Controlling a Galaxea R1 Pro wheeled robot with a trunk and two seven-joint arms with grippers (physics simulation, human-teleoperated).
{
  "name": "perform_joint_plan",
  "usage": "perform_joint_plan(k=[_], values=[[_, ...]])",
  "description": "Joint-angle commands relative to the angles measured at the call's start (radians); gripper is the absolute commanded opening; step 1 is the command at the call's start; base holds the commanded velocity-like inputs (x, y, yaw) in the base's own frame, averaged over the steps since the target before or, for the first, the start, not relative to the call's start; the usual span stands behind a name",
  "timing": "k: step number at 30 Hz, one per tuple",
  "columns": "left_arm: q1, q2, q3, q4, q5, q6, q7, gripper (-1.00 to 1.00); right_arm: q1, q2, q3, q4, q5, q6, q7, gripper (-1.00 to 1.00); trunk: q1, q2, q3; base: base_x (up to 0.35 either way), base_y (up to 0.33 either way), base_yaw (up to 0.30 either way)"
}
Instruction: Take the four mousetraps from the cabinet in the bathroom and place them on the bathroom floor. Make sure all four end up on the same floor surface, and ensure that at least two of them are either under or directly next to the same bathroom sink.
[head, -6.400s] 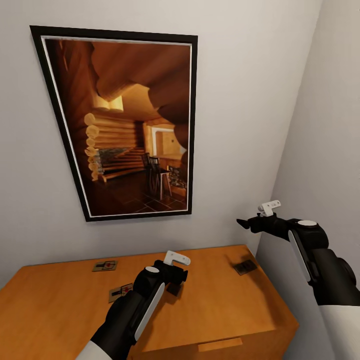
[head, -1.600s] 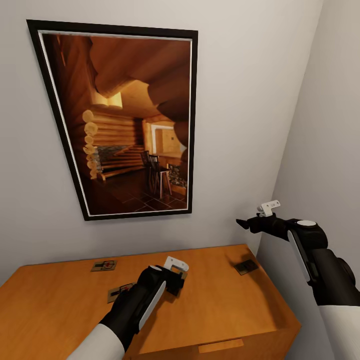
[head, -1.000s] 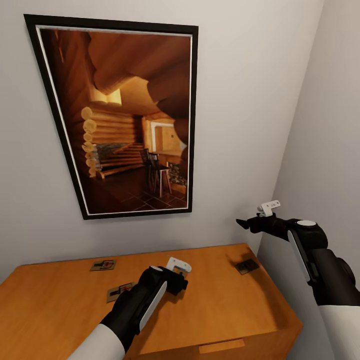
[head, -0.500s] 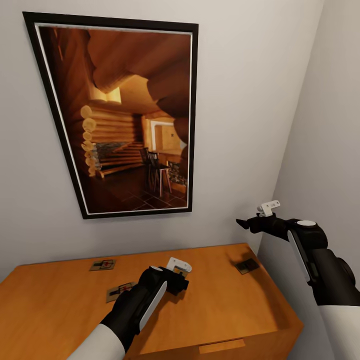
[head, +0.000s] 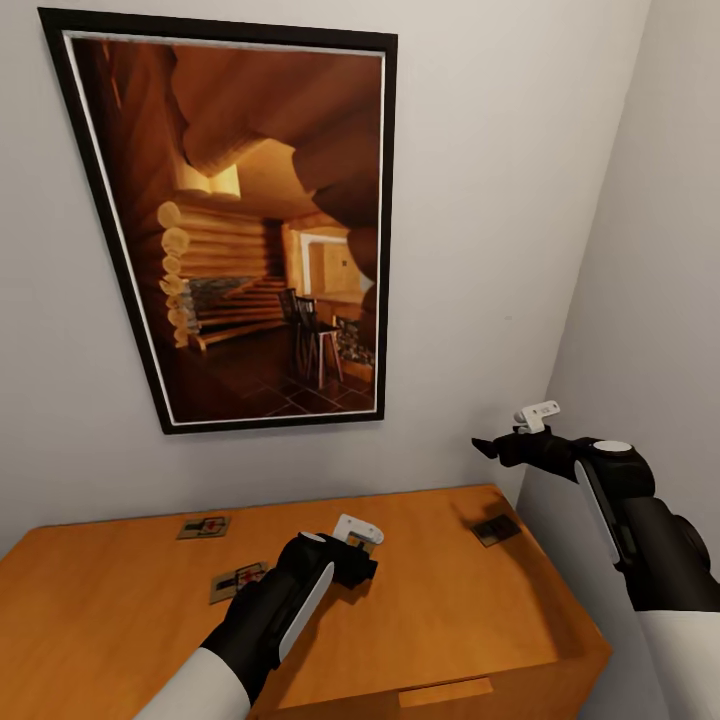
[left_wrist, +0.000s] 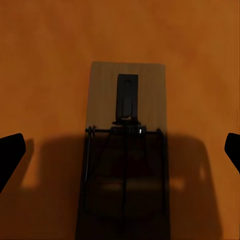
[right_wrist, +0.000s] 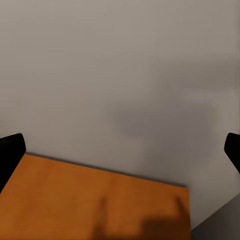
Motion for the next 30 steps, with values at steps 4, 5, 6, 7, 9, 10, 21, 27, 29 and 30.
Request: perform_joint_plan(k=[4, 5, 6, 7, 9, 10, 21, 27, 29, 30], values=[[-0.001, 0.000, -0.001, -0.001, 0.008, 0.004, 0.005, 1.00, -0.001, 0.000, -0.002, -0.001, 0.007, 0.004, 0.008, 1.00, 0.016, -0.030, -0.014, 0.000, 0.000, 0.000], [-0.001, 0.000, -0.001, -0.001, 0.008, 0.004, 0.005, 1.00, -0.001, 0.000, -0.002, -0.001, 0.007, 0.004, 0.008, 1.00, 0.020, -0.037, -0.017, 0.000, 0.000, 0.000], [-0.001, 0.000, -0.001, -0.001, 0.008, 0.004, 0.005, 1.00, -0.001, 0.000, -0.002, -0.001, 0.007, 0.004, 0.008, 1.00, 0.023, -0.044, -0.021, 0.000, 0.000, 0.000], [-0.001, 0.000, -0.001, -0.001, 0.008, 0.004, 0.005, 1.00, -0.001, 0.000, -0.002, -0.001, 0.007, 0.004, 0.008, 1.00, 0.027, -0.051, -0.024, 0.000, 0.000, 0.000], [-0.001, 0.000, -0.001, -0.001, 0.008, 0.004, 0.005, 1.00, -0.001, 0.000, -0.002, -0.001, 0.007, 0.004, 0.008, 1.00, 0.035, -0.065, -0.030, 0.000, 0.000, 0.000], [-0.001, 0.000, -0.001, -0.001, 0.008, 0.004, 0.005, 1.00, 0.000, 0.000, -0.002, -0.001, 0.007, 0.004, 0.008, 1.00, 0.035, -0.065, -0.030, 0.000, 0.000, 0.000], [-0.001, 0.000, -0.001, -0.001, 0.008, 0.006, 0.004, 1.00, -0.001, 0.000, -0.002, -0.001, 0.007, 0.004, 0.008, 1.00, 0.035, -0.065, -0.030, 0.000, 0.000, 0.000], [-0.001, 0.000, -0.001, -0.001, 0.008, 0.006, 0.004, 1.00, -0.001, 0.000, -0.002, -0.001, 0.007, 0.004, 0.008, 1.00, 0.046, -0.086, -0.039, 0.000, 0.000, 0.000], [-0.001, 0.000, -0.001, -0.001, 0.008, 0.006, 0.004, 1.00, -0.001, 0.000, -0.002, -0.001, 0.007, 0.004, 0.008, 1.00, 0.054, -0.100, -0.046, 0.000, 0.000, 0.000], [-0.001, 0.000, -0.001, -0.001, 0.008, 0.006, 0.005, 1.00, -0.001, 0.000, -0.002, -0.001, 0.007, 0.004, 0.008, 1.00, 0.058, -0.107, -0.049, 0.000, 0.000, 0.000]])
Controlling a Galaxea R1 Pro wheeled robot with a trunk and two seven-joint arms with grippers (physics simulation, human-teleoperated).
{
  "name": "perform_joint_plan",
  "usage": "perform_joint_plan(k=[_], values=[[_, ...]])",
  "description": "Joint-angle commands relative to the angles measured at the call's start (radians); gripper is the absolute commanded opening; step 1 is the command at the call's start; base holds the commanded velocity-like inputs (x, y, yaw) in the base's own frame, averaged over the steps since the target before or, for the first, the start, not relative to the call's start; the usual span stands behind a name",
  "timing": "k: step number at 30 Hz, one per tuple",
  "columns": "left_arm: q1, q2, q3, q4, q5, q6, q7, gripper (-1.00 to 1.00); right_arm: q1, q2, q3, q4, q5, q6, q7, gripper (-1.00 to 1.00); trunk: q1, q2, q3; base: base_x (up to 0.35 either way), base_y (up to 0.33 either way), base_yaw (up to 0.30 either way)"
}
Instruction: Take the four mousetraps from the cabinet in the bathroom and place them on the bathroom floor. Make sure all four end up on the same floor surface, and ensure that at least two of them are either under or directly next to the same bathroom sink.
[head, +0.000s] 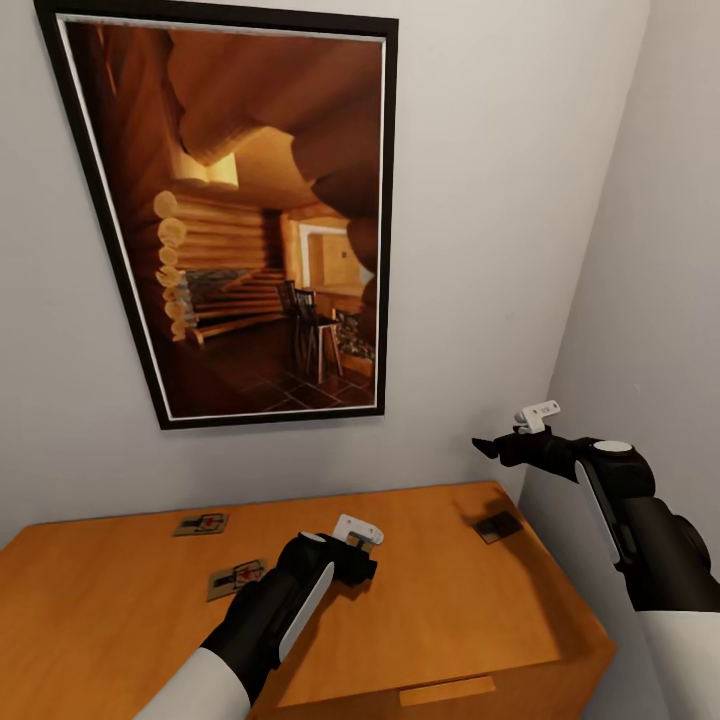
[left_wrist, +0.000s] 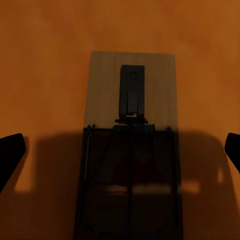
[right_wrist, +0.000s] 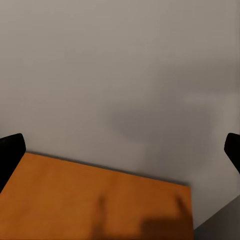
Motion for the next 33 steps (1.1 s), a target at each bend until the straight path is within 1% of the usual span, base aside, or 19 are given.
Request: perform_joint_plan(k=[1, 7, 33], values=[[-0.001, 0.000, -0.001, -0.001, 0.008, 0.005, 0.004, 1.00, -0.001, 0.000, -0.001, -0.001, 0.007, 0.004, 0.008, 1.00, 0.004, -0.009, -0.005, 0.000, 0.000, 0.000], [-0.001, 0.000, -0.001, -0.001, 0.008, 0.005, 0.005, 1.00, -0.001, 0.000, -0.001, -0.001, 0.007, 0.004, 0.008, 1.00, 0.027, -0.051, -0.024, 0.000, 0.000, 0.000], [-0.001, 0.000, -0.001, -0.001, 0.008, 0.008, 0.001, 1.00, -0.001, 0.000, -0.001, -0.001, 0.007, 0.004, 0.008, 1.00, 0.027, -0.051, -0.024, 0.000, 0.000, 0.000]])
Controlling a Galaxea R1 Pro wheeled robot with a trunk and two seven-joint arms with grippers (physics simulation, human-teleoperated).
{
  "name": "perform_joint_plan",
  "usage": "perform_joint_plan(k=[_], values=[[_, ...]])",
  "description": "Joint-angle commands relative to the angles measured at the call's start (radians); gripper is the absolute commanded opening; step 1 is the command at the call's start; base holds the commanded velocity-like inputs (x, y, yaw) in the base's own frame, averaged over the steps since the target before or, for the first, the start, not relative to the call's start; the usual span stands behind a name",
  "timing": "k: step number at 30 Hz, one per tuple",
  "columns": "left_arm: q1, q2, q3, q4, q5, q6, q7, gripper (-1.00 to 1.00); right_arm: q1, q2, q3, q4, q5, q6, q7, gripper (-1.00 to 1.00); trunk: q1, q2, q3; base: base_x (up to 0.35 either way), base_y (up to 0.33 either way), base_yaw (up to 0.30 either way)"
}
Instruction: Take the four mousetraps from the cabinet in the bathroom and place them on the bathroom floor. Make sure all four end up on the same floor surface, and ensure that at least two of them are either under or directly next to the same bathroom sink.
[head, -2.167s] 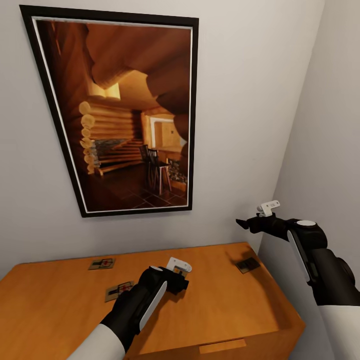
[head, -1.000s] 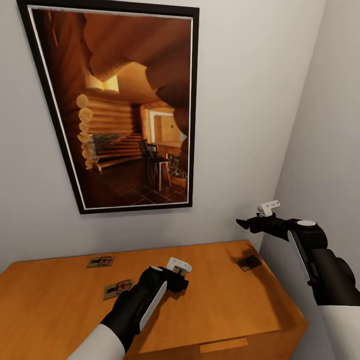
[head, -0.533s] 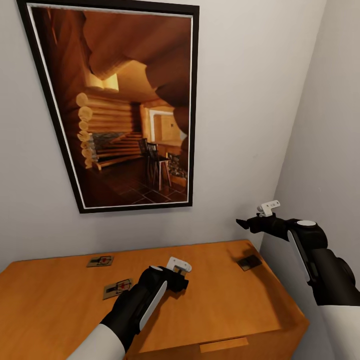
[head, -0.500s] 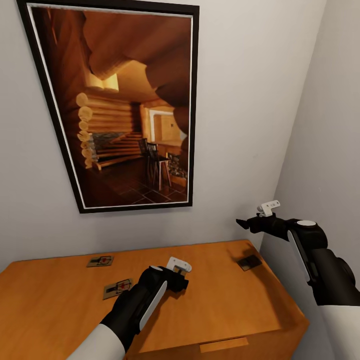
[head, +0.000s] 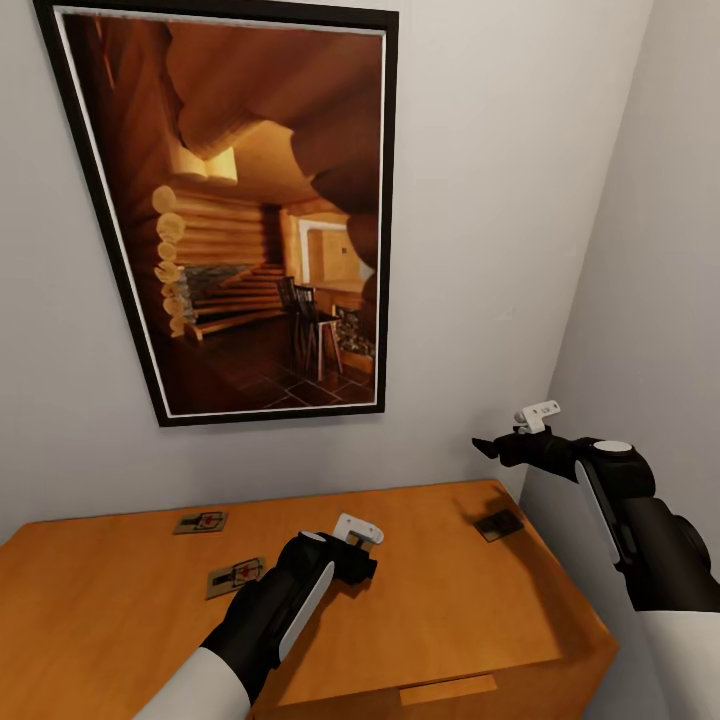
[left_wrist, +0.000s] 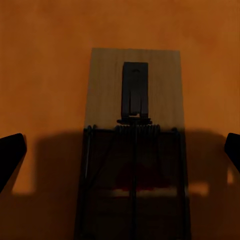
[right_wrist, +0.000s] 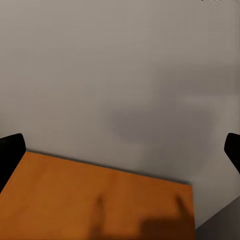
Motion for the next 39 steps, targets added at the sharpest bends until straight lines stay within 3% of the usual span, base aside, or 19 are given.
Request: perform_joint_plan(k=[1, 39], values=[[0.000, 0.000, -0.001, 0.004, 0.016, 0.004, 0.004, 1.00, -0.001, 0.000, -0.001, -0.001, 0.008, 0.004, 0.008, 1.00, 0.000, -0.001, -0.002, 0.000, 0.000, 0.000], [0.000, 0.000, -0.001, 0.004, 0.016, 0.004, 0.004, 1.00, -0.001, 0.000, -0.005, 0.000, 0.005, 0.004, 0.008, 1.00, 0.000, -0.001, -0.002, 0.000, 0.000, 0.000]])
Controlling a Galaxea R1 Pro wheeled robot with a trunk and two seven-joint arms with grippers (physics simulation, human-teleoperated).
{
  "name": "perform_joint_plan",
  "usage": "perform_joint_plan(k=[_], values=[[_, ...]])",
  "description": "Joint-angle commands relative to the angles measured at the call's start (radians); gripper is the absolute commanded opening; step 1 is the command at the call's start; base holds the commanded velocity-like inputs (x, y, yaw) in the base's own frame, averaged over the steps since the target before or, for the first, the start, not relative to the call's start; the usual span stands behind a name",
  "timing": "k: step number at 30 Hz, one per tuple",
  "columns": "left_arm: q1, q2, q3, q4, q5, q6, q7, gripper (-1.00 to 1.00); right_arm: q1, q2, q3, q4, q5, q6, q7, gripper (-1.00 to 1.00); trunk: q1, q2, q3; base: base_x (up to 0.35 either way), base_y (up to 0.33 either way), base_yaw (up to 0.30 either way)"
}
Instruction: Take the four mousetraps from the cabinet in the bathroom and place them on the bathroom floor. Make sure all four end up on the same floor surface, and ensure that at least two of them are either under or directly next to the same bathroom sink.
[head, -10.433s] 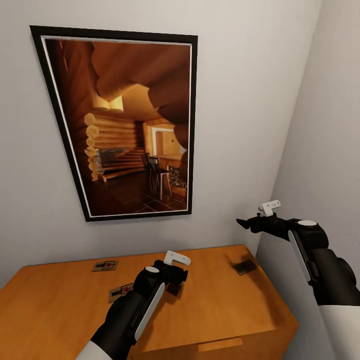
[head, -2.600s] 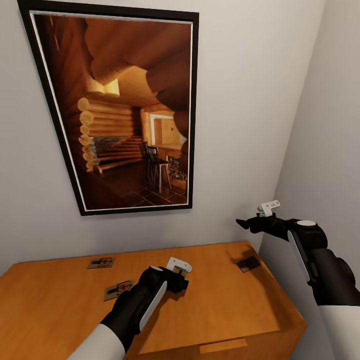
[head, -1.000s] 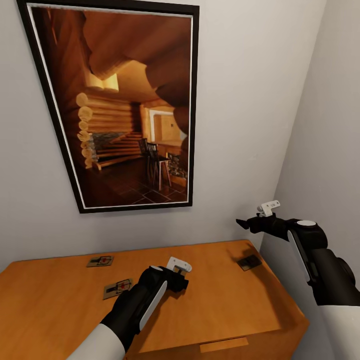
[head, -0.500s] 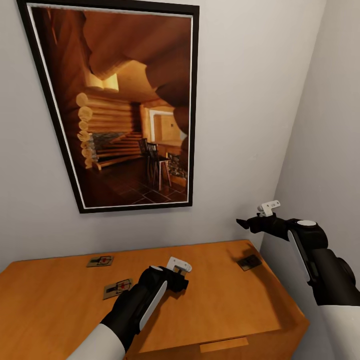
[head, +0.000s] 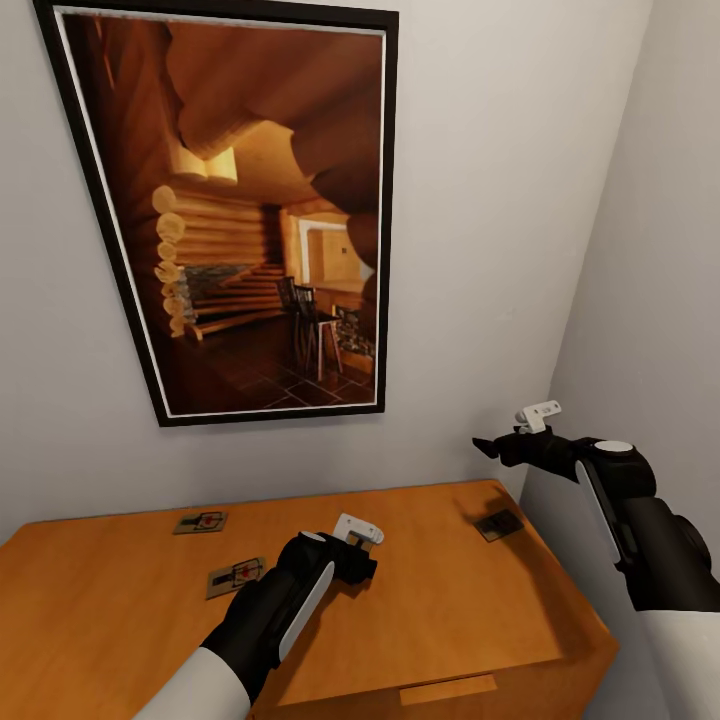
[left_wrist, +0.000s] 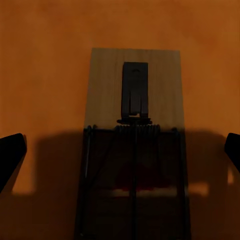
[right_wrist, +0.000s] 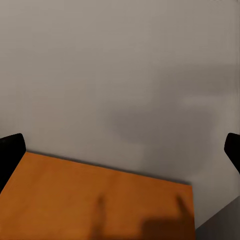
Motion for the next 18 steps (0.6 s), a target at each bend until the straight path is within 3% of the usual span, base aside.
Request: perform_joint_plan(k=[1, 8, 18], values=[[0.000, 0.000, -0.001, 0.004, 0.016, 0.004, 0.004, 1.00, -0.001, 0.000, -0.001, -0.001, 0.008, 0.004, 0.008, 1.00, 0.000, -0.001, -0.002, 0.000, 0.000, 0.000], [0.000, 0.000, -0.001, 0.004, 0.016, 0.004, 0.004, 1.00, -0.001, 0.000, 0.000, -0.002, 0.010, 0.004, 0.008, 1.00, 0.019, -0.036, -0.017, 0.000, 0.000, 0.000], [0.000, 0.000, -0.001, 0.003, 0.016, 0.004, 0.004, 1.00, -0.001, 0.000, 0.001, -0.001, 0.010, 0.004, 0.008, 1.00, 0.019, -0.036, -0.017, 0.000, 0.000, 0.000]])
